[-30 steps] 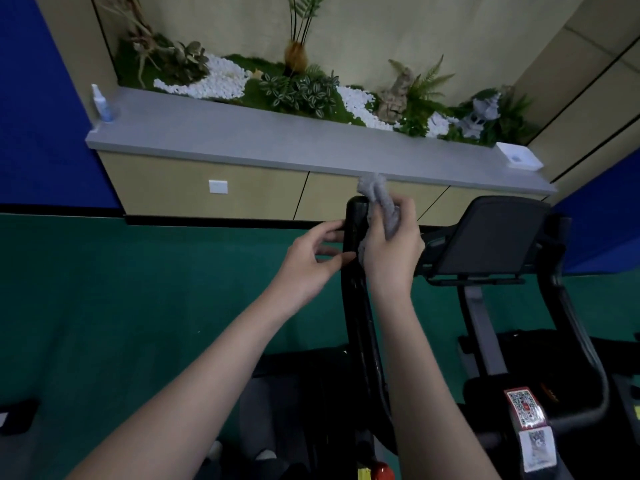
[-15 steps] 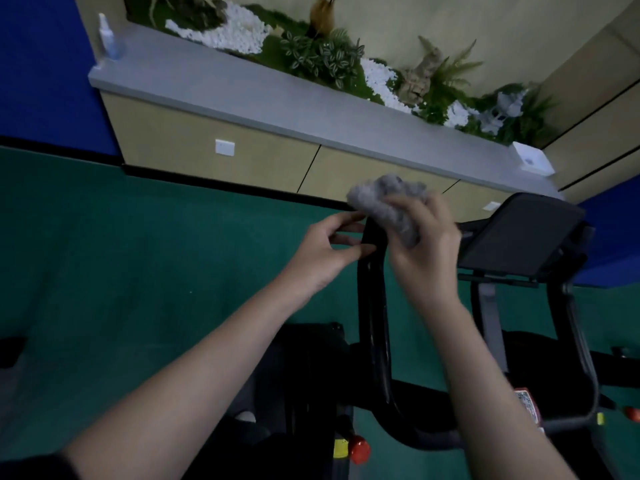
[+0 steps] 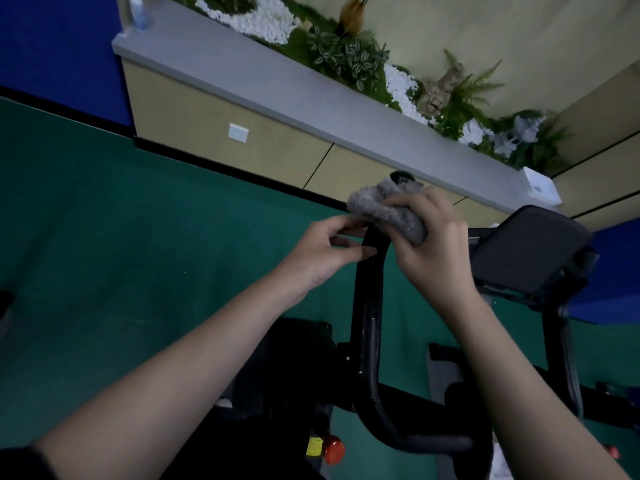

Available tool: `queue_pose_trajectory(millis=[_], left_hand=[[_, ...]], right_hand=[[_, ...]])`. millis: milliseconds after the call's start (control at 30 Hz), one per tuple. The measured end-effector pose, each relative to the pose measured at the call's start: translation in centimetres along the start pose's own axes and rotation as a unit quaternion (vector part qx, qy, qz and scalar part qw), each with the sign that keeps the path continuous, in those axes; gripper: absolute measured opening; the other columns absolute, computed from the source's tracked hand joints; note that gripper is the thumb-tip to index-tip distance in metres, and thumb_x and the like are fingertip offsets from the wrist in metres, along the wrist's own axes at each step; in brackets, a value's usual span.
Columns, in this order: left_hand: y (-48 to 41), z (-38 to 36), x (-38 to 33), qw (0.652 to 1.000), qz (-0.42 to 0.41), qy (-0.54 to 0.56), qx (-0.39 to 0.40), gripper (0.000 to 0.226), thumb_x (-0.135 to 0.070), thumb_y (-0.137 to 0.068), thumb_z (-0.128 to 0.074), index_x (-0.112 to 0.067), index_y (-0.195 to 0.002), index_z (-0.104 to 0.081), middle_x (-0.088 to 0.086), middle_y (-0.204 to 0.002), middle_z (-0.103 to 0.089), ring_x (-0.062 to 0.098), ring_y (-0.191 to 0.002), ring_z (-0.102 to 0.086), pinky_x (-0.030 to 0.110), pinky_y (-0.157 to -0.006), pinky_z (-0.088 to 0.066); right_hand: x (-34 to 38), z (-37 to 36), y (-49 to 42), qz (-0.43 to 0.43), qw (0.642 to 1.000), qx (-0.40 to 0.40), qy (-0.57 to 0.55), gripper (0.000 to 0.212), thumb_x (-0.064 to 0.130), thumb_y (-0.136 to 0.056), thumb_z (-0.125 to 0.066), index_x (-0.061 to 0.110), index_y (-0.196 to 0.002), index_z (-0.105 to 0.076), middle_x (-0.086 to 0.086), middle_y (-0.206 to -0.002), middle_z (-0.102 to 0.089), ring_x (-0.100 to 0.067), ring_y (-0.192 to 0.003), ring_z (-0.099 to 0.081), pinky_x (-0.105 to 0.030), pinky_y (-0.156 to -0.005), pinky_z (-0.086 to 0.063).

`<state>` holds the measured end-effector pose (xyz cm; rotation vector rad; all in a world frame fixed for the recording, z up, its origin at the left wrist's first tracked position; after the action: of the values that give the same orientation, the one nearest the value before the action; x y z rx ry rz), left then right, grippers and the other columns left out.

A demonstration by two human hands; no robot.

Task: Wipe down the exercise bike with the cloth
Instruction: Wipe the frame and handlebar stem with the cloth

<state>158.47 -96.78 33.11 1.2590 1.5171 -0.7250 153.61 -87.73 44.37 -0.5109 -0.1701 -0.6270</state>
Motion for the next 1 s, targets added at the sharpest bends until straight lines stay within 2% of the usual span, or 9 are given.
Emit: queue_pose_trajectory(millis=[100, 267, 367, 467, 567, 667, 800, 933, 1000], left_hand=[[0.3, 0.2, 0.0, 1.0, 0.0, -0.001, -0.003, 0.038, 0.0, -0.08, -0.07, -0.022, -0.11, -0.062, 0.001, -0.106, -0.066, 0.012, -0.091, -0.061, 0.026, -0.092, -0.049], [0.5, 0.6, -0.3, 1.0, 0.003, -0.019, 0.001, 0.034, -0.004, -0.082, -0.07, -0.021, -0.111, -0.062, -0.005, -0.104, -0.066, 0.003, -0.088, -0.063, 0.015, -0.087, -0.049], [0.6, 0.8, -0.3, 0.999, 0.008, -0.032, 0.001, 0.034, -0.003, -0.083, -0.068, -0.018, -0.113, -0.061, -0.003, -0.106, -0.067, 0.001, -0.088, -0.064, 0.014, -0.087, -0.049], [0.7, 1.0, -0.5, 1.0, 0.012, -0.023, 0.009, 0.034, 0.005, -0.085, -0.062, -0.011, -0.115, -0.06, 0.002, -0.107, -0.066, 0.001, -0.084, -0.067, 0.015, -0.088, -0.05], [0.7, 1.0, -0.8, 0.999, 0.007, -0.037, 0.011, 0.035, 0.001, -0.084, -0.066, -0.008, -0.117, -0.061, 0.002, -0.106, -0.067, 0.002, -0.088, -0.065, 0.012, -0.086, -0.049], [0.6, 0.7, -0.9, 0.999, 0.005, -0.05, 0.018, 0.036, -0.004, -0.082, -0.069, -0.01, -0.117, -0.062, -0.002, -0.102, -0.066, -0.006, -0.084, -0.063, 0.006, -0.078, -0.047], [0.5, 0.5, -0.7, 0.999, 0.015, -0.035, 0.02, 0.029, -0.004, -0.082, -0.07, -0.019, -0.106, -0.063, -0.006, -0.097, -0.066, 0.004, -0.087, -0.062, 0.007, -0.076, -0.048], [0.5, 0.3, -0.6, 0.999, 0.02, -0.023, 0.018, 0.03, -0.001, -0.082, -0.069, -0.022, -0.103, -0.063, -0.005, -0.099, -0.066, 0.006, -0.089, -0.063, 0.011, -0.081, -0.05], [0.6, 0.4, -0.6, 0.999, 0.025, -0.021, 0.012, 0.03, -0.004, -0.082, -0.07, -0.02, -0.106, -0.063, -0.003, -0.104, -0.067, 0.005, -0.09, -0.063, 0.01, -0.081, -0.049]], right_hand=[[-0.5, 0.7, 1.5, -0.049, 0.995, -0.082, -0.01, 0.02, -0.001, -0.08, -0.068, 0.005, -0.099, -0.067, -0.005, -0.093, -0.053, 0.001, -0.085, -0.043, 0.0, -0.076, -0.032], [-0.7, -0.5, 4.3, -0.159, 0.968, -0.186, -0.047, 0.017, -0.003, -0.083, -0.065, 0.001, -0.1, -0.064, -0.015, -0.097, -0.056, 0.002, -0.084, -0.044, 0.002, -0.077, -0.032], [-0.4, -1.4, 5.5, -0.21, 0.947, -0.225, -0.092, 0.016, 0.006, -0.086, -0.067, 0.003, -0.101, -0.065, -0.011, -0.099, -0.058, 0.002, -0.085, -0.048, 0.0, -0.077, -0.034], [-0.2, -1.9, 5.7, -0.24, 0.928, -0.243, -0.147, 0.022, 0.027, -0.089, -0.065, 0.008, -0.1, -0.065, -0.007, -0.1, -0.059, -0.002, -0.088, -0.055, -0.005, -0.078, -0.038], [-0.5, -1.8, 5.2, -0.254, 0.92, -0.252, -0.157, 0.014, 0.023, -0.093, -0.061, 0.009, -0.097, -0.063, -0.008, -0.097, -0.06, -0.007, -0.087, -0.056, -0.01, -0.076, -0.041], [-0.5, -1.8, 5.3, -0.241, 0.932, -0.236, -0.134, 0.007, 0.01, -0.091, -0.062, 0.009, -0.097, -0.063, -0.007, -0.094, -0.059, -0.009, -0.083, -0.056, -0.011, -0.072, -0.041], [-0.2, -1.6, 6.3, -0.217, 0.946, -0.21, -0.114, 0.011, 0.002, -0.085, -0.067, 0.006, -0.095, -0.066, -0.007, -0.09, -0.061, -0.011, -0.081, -0.058, -0.01, -0.071, -0.042], [1.0, 0.8, 2.7, -0.098, 0.97, -0.209, -0.077, 0.011, 0.004, -0.085, -0.067, 0.002, -0.096, -0.067, -0.008, -0.092, -0.064, -0.008, -0.086, -0.056, -0.01, -0.077, -0.04], [1.6, 1.6, -0.6, -0.032, 0.982, -0.181, -0.041, 0.013, 0.009, -0.087, -0.067, 0.003, -0.098, -0.068, -0.009, -0.092, -0.063, -0.013, -0.087, -0.056, -0.009, -0.077, -0.037]])
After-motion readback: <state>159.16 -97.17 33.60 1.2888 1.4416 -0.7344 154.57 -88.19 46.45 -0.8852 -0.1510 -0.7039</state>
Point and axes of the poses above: each hand's wrist, its own y-axis away from the middle knuckle, its own z-axis out of the back of the hand, x = y × z, the point moved 7 cm from there along -y, towards the middle knuckle
